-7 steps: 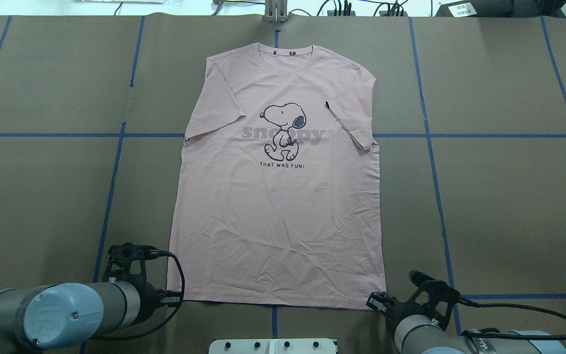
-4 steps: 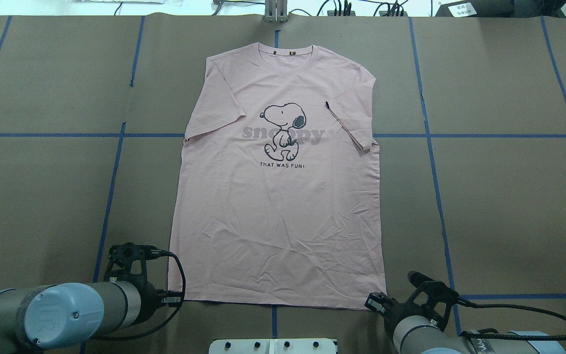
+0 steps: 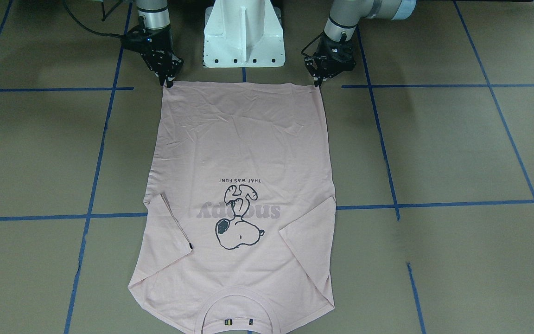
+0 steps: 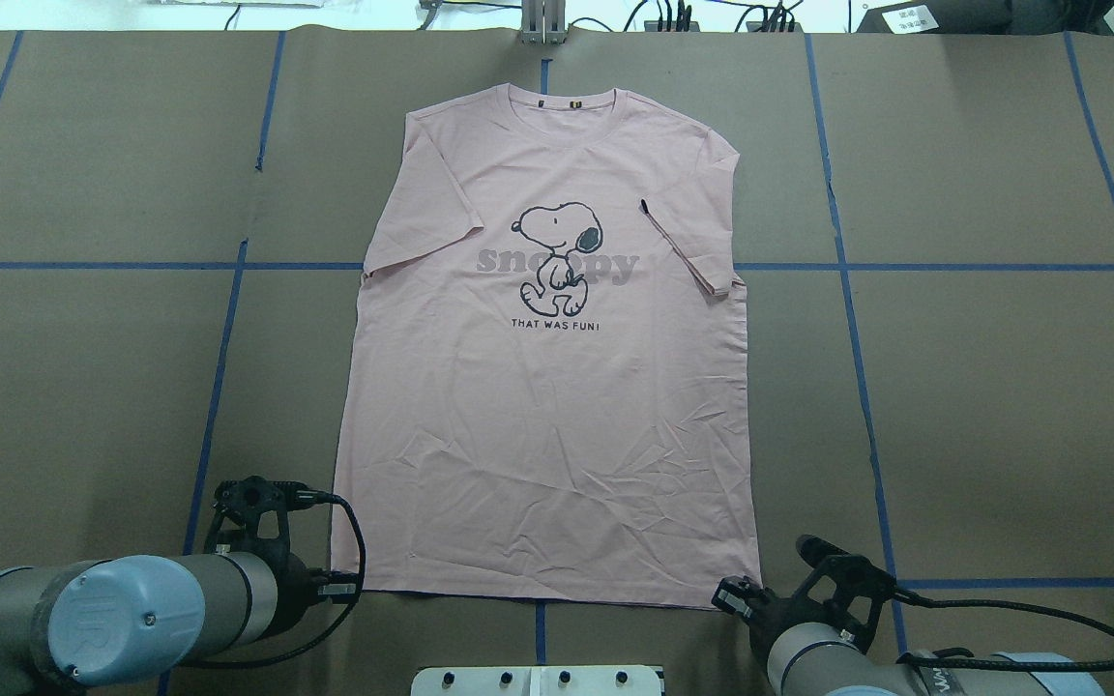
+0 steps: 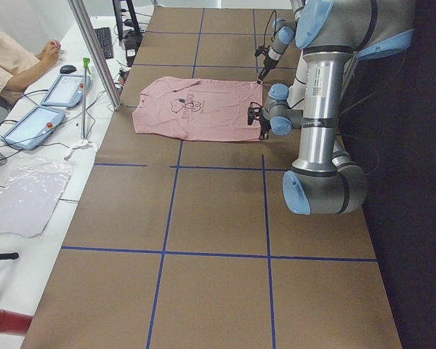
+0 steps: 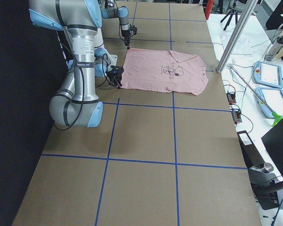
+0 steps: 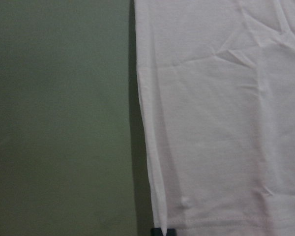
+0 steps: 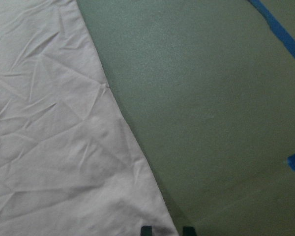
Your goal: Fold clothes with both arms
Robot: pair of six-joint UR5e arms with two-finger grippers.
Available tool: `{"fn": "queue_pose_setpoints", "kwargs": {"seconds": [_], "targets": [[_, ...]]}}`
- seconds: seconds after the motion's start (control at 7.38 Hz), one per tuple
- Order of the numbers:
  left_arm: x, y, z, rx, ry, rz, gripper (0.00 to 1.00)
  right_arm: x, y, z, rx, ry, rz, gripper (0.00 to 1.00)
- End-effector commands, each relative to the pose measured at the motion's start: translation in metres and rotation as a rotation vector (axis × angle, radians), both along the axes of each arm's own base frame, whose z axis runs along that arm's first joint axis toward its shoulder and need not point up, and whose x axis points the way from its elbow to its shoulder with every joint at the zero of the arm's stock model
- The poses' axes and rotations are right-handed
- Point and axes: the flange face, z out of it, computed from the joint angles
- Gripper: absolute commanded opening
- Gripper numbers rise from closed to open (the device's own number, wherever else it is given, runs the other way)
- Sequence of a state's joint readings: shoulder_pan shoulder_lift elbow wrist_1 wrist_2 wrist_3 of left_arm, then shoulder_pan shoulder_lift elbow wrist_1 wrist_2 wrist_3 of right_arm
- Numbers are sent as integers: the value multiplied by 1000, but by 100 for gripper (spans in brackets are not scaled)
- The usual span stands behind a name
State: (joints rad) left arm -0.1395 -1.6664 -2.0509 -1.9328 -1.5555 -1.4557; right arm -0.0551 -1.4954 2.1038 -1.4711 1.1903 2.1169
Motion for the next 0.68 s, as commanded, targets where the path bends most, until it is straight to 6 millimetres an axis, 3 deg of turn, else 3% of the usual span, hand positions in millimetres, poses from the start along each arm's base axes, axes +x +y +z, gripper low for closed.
{"fn": "queue_pose_setpoints", "kwargs": {"seconds": [0.0,0.14,0.41,0.54], "targets": [[1,0,-3,0,6,-1,0,-1,0,-3,1,-8,1,11],[1,0,-3,1,6,0,0,-1,0,-3,1,-5,1,0],[1,0,-13,3,25,-1,0,4,-3,-1,5,1,-5,0],[-12,2,-35,11,52,5,0,16,-7,-16,11,-27,-10,0]]}}
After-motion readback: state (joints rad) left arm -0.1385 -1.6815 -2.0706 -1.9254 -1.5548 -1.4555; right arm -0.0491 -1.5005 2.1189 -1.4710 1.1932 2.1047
